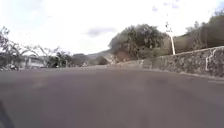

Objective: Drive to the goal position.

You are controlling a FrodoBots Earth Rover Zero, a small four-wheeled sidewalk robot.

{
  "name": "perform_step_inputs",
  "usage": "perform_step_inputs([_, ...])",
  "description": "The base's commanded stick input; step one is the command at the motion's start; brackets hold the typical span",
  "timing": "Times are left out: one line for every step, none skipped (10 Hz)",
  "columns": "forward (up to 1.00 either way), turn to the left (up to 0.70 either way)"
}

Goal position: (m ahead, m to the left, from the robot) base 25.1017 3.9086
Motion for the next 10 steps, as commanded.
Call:
perform_step_inputs([1.00, 0.00])
perform_step_inputs([1.00, 0.00])
perform_step_inputs([1.00, 0.00])
perform_step_inputs([1.00, 0.00])
perform_step_inputs([1.00, 0.00])
perform_step_inputs([1.00, 0.00])
perform_step_inputs([1.00, 0.00])
perform_step_inputs([1.00, 0.00])
perform_step_inputs([1.00, 0.00])
perform_step_inputs([1.00, 0.00])
